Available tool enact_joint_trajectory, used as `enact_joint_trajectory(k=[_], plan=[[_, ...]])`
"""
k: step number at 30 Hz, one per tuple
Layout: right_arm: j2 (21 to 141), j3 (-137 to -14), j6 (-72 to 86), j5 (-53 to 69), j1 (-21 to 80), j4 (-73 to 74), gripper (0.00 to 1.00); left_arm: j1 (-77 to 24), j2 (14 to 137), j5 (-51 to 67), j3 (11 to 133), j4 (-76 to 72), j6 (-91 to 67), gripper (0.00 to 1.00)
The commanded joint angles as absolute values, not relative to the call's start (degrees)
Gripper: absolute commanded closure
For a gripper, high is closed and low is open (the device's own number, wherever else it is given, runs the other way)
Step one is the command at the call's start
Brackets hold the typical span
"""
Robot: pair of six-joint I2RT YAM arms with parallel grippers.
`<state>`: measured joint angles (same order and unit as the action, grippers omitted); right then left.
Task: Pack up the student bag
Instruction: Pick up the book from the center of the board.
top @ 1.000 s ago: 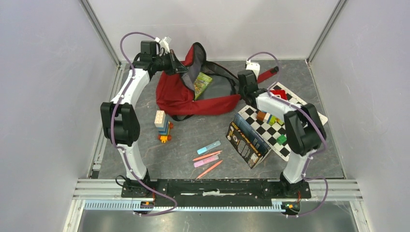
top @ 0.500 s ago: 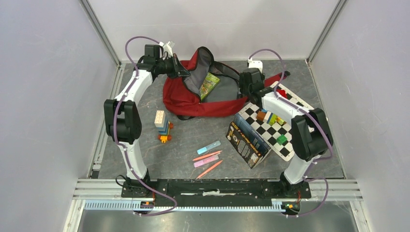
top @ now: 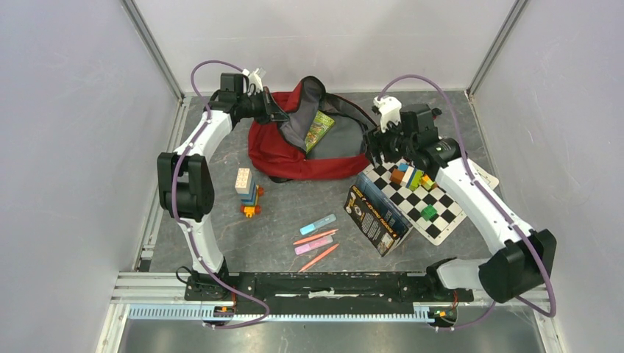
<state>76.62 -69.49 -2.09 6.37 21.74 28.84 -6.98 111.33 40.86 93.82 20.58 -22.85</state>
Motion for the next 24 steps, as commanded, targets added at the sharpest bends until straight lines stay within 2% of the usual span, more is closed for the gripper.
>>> enact_joint_trajectory(k=[1, 3, 12, 24], plan=[[74.1, -67.2, -4.9, 18.2, 21.8, 40.4, 0.27, -6.9, 107.4, 42.2, 93.1, 17.6, -22.8, 0.98], [73.4, -64.6, -4.4, 19.0, 22.6, 42.0, 0.3, -6.9, 107.4, 42.5, 93.1, 17.3, -22.9, 0.98], [70.5, -56.9, -3.3, 12.8, 26.0, 41.6, 0.34, -6.9, 106.9, 43.3, 92.3, 15.1, -24.2, 0.98], [69.5, -55.2, -1.5, 10.5, 26.4, 38.9, 0.4, -6.9, 106.8, 43.9, 91.6, 14.4, -24.3, 0.98]])
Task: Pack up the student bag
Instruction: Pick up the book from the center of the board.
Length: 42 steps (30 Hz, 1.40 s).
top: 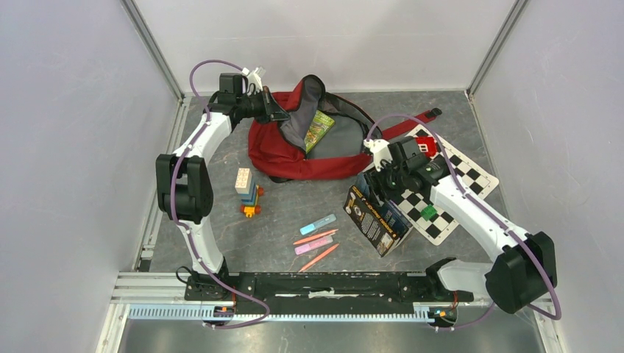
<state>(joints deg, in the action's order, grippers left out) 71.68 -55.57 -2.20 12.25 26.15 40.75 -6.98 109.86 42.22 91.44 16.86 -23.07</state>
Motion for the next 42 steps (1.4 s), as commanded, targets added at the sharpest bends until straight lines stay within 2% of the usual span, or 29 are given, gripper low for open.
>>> enact_joint_trajectory(k=[1, 7, 9, 18, 26, 31, 36, 42], plan=[[69.5, -55.0, -1.5, 10.3, 26.4, 39.0, 0.41, -6.9, 106.8, 43.9, 91.6, 14.3, -24.3, 0.98], [69.3, -53.6, -1.4, 9.6, 26.5, 39.2, 0.5, -6.9, 106.8, 44.0, 91.8, 14.3, -24.3, 0.98], [69.0, -53.8, -1.5, 7.9, 26.4, 39.8, 0.56, -6.9, 106.9, 44.0, 91.8, 14.2, -24.4, 0.98], [67.1, -57.6, -3.7, -4.1, 26.5, 41.6, 0.99, -6.9, 106.9, 44.0, 91.6, 13.9, -24.6, 0.98], [65.9, -61.9, -5.5, -13.3, 26.5, 42.5, 1.0, -6.9, 106.9, 43.9, 91.8, 13.6, -25.0, 0.98], [67.0, -70.9, -2.3, -19.8, 26.5, 40.3, 1.0, -6.9, 106.5, 44.4, 92.0, 12.7, -26.5, 0.98], [69.8, -77.2, 10.7, -18.8, 26.5, 29.1, 1.0, -6.9, 105.7, 45.7, 93.1, 9.4, -30.3, 0.98], [74.0, -74.6, 27.7, -18.1, 26.5, 11.5, 1.0, -6.9, 104.9, 46.2, 92.7, 9.3, -30.4, 0.98]])
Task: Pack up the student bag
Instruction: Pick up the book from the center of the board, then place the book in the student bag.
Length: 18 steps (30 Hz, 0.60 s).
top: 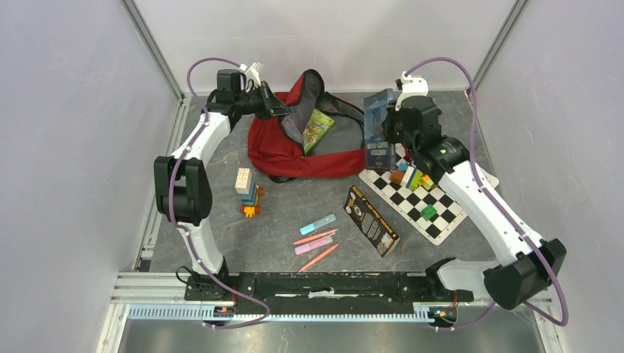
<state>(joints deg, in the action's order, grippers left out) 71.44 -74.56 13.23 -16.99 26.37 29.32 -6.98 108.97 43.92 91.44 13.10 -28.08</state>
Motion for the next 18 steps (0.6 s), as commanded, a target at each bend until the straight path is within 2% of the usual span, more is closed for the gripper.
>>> enact_joint_trajectory(k=[1, 5, 12, 18], plan=[[75.1, -73.7, 31.1, -18.1, 26.5, 8.1, 1.0, -6.9, 104.9, 46.5, 92.4, 9.3, -30.6, 0.98], [80.4, -72.7, 39.4, -16.9, 26.5, -1.7, 1.0, -6.9, 104.6, 46.9, 91.6, 8.4, -31.2, 0.98], [90.9, -74.4, 52.4, -13.1, 26.5, -5.9, 1.0, -7.0, 104.4, 46.7, 91.3, 8.0, -31.5, 0.98], [96.3, -77.5, 57.2, -11.7, 26.5, -6.9, 1.0, -7.0, 104.2, 46.6, 91.0, 7.6, -31.6, 0.98]])
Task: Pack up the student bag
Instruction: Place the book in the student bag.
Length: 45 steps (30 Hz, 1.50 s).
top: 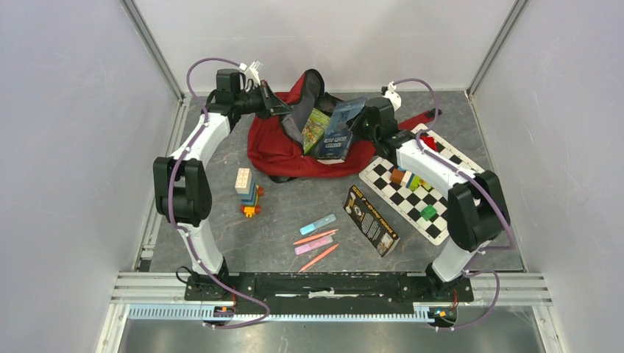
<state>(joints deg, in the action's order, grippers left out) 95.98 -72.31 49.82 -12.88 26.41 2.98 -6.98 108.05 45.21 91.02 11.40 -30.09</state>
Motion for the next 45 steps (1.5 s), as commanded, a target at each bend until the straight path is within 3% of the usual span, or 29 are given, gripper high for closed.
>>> enact_joint_trajectory(k=[1, 14, 29, 45], plan=[[96.9, -77.9, 58.0, -11.6, 26.5, -7.2, 1.0, -6.9, 104.2, 46.6, 90.9, 7.6, -31.7, 0.98], [102.2, -86.3, 62.5, -15.4, 27.3, -10.7, 1.0, -6.9, 104.5, 46.4, 91.2, 7.8, -32.1, 0.98], [109.1, -74.7, 68.9, -11.3, 27.1, -12.1, 1.0, -6.9, 104.1, 45.9, 92.0, 7.7, -32.3, 0.98], [112.6, -79.1, 69.8, -6.3, 30.8, -8.0, 1.0, -7.0, 104.5, 45.8, 92.3, 7.3, -32.7, 0.98]])
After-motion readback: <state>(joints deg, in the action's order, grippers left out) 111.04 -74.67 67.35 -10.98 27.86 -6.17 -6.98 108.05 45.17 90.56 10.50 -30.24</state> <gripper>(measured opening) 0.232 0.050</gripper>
